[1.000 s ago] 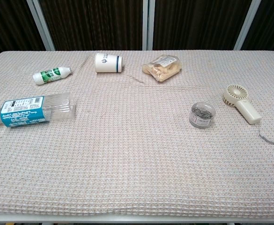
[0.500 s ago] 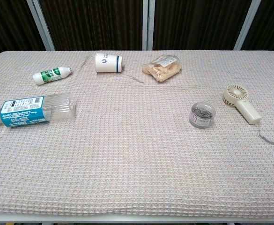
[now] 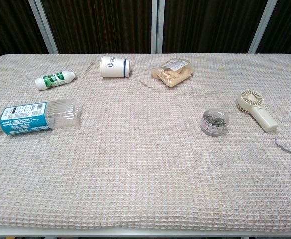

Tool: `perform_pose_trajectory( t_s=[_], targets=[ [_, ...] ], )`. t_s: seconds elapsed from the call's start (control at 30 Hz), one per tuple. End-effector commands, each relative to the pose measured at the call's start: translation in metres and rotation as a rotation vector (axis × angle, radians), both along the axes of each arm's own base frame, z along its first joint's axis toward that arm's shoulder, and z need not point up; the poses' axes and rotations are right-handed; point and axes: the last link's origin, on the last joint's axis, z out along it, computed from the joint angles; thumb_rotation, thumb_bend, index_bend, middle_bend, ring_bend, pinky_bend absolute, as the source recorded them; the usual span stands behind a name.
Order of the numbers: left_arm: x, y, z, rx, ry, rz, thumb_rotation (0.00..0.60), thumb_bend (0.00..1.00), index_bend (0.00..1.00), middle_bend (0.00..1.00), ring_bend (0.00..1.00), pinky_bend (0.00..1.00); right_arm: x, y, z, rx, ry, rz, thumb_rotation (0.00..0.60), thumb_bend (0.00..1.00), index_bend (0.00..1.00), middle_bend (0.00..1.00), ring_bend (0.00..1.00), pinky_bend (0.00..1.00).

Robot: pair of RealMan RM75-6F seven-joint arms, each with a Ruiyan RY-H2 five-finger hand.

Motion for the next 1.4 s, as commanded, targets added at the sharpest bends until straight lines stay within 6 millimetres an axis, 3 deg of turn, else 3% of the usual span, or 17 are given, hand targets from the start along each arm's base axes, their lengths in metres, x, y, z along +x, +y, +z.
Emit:
perform_pose_trajectory(
  t_s=[0.03, 0.13, 0.2, 0.7, 1.07, 1.4],
  targets=[
    [-0.002, 0.0, 0.0, 0.0, -0.001, 0.003, 0.6, 0.01, 0.11, 0.07, 0.02, 0.14, 0.009, -0.01, -0.005, 0.009, 0.02, 0.017, 0.6, 1.0, 0.0, 0.67, 0.7, 0.7],
    [-0.004, 0.0, -0.001, -0.005, -0.005, 0.006, 0.6, 0.01, 0.11, 0.07, 0.02, 0.14, 0.015, -0.017, -0.008, 0.039, 0.033, 0.008, 0.6, 1.0, 0.0, 0.83, 0.78, 0.73],
    [-0.005, 0.0, -0.002, -0.011, -0.006, 0.008, 0.6, 0.01, 0.11, 0.07, 0.02, 0.14, 0.017, -0.022, -0.009, 0.067, 0.049, -0.011, 0.6, 1.0, 0.0, 0.88, 0.82, 0.74],
    [-0.015, 0.001, -0.007, -0.03, -0.005, 0.028, 0.6, 0.01, 0.11, 0.07, 0.02, 0.14, 0.026, -0.047, -0.052, 0.304, 0.038, -0.15, 0.6, 1.0, 0.0, 0.9, 0.82, 0.74],
    [-0.022, 0.005, -0.011, -0.043, -0.004, 0.046, 0.6, 0.01, 0.11, 0.07, 0.02, 0.14, 0.034, -0.075, -0.08, 0.375, 0.0, -0.163, 0.6, 1.0, 0.0, 0.9, 0.82, 0.74],
    [-0.031, 0.005, -0.011, -0.049, -0.013, 0.073, 0.6, 0.01, 0.11, 0.07, 0.02, 0.14, 0.037, -0.088, -0.103, 0.41, 0.025, -0.167, 0.6, 1.0, 0.01, 0.9, 0.82, 0.74]
  ],
)
